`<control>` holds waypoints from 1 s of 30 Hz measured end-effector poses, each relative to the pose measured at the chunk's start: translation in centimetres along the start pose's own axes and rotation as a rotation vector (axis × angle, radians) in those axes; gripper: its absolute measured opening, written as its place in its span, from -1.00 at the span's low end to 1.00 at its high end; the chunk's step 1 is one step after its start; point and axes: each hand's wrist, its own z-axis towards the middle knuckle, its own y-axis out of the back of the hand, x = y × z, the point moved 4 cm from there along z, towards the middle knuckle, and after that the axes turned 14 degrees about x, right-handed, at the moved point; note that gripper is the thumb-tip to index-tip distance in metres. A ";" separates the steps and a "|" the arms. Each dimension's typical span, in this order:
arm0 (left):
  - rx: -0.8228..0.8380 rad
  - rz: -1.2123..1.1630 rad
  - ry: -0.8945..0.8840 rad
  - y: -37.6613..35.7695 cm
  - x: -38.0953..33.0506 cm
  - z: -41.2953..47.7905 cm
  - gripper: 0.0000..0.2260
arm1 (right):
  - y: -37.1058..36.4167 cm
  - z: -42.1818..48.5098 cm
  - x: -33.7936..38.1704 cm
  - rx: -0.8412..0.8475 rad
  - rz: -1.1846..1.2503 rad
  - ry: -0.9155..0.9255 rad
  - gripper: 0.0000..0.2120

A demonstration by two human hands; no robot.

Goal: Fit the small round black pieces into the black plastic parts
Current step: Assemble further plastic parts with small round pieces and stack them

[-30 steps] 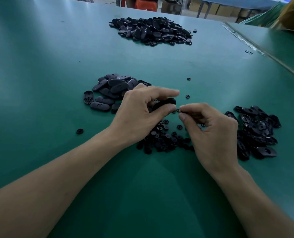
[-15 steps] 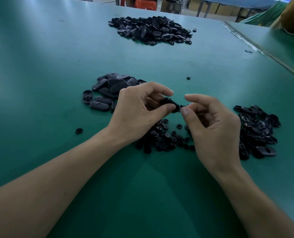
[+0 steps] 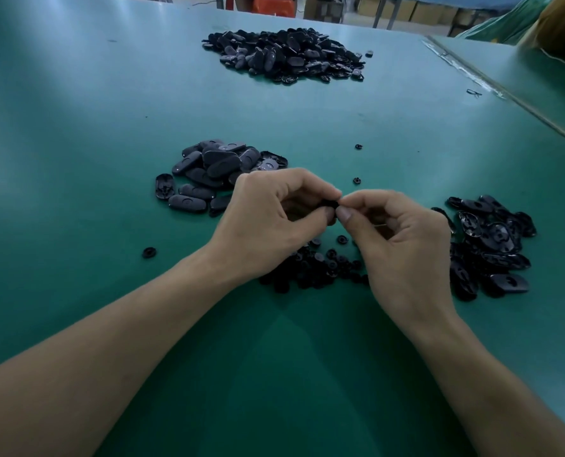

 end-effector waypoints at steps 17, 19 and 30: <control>-0.010 -0.057 0.016 0.3 0.0 0.1 -0.78 | -0.4 0.2 -0.7 0.001 0.108 -0.113 -0.84; -0.007 -0.052 0.018 0.2 0.1 0.1 -0.81 | -0.4 0.2 -0.6 0.002 0.110 -0.117 -0.84; 0.022 0.104 -0.008 0.0 -0.3 0.0 -0.85 | -0.3 -0.1 0.2 -0.036 -0.067 -0.069 -0.73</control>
